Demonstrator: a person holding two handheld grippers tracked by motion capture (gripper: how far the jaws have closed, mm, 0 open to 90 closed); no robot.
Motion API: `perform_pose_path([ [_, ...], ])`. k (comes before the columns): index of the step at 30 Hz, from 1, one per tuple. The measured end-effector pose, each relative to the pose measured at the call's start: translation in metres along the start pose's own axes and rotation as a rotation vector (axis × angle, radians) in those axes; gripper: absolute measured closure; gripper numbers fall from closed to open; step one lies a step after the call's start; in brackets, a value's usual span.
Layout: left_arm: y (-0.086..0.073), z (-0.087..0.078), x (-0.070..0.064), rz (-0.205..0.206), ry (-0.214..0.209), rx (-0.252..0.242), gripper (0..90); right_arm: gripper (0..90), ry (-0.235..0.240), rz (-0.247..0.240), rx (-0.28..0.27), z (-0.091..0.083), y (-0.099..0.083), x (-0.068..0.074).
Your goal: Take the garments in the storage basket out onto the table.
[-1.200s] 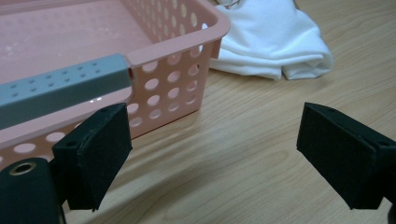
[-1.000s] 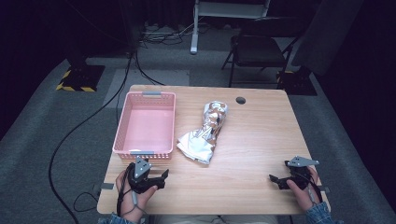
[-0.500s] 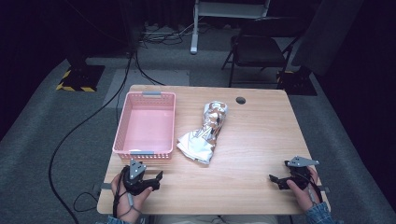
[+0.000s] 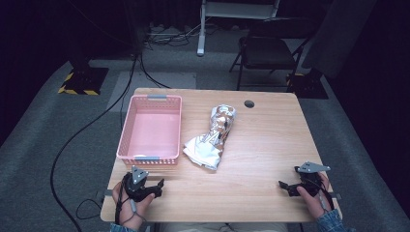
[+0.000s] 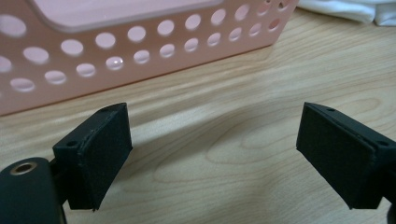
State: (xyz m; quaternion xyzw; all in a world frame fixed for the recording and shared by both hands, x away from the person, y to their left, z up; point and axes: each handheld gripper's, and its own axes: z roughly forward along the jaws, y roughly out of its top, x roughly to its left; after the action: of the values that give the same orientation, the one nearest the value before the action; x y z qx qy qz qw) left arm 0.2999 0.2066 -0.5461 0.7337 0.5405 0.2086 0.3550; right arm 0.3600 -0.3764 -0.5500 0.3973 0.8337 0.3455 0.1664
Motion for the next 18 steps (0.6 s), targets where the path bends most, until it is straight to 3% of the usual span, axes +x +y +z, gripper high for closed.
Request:
perform_pose_path([
  [5, -0.0028, 0.0029, 0.0013, 0.013, 0.007, 0.056, 9.0, 0.0, 0.001, -0.001, 0.000, 0.0000, 0.0000, 0.0000],
  [9, -0.0025, 0.0034, 0.0011, 0.020, 0.014, 0.062, 7.5, 0.0, 0.001, -0.001, 0.000, 0.0000, 0.0000, 0.0001],
  [11, -0.0021, 0.0057, 0.0010, 0.036, 0.048, 0.094, 1.8, 0.0, 0.001, -0.001, 0.000, 0.0000, 0.0000, 0.0001],
  [18, -0.0011, 0.0068, 0.0011, 0.027, 0.060, 0.096, 0.0, 0.0, 0.000, -0.001, 0.000, 0.0000, 0.0000, 0.0001],
])
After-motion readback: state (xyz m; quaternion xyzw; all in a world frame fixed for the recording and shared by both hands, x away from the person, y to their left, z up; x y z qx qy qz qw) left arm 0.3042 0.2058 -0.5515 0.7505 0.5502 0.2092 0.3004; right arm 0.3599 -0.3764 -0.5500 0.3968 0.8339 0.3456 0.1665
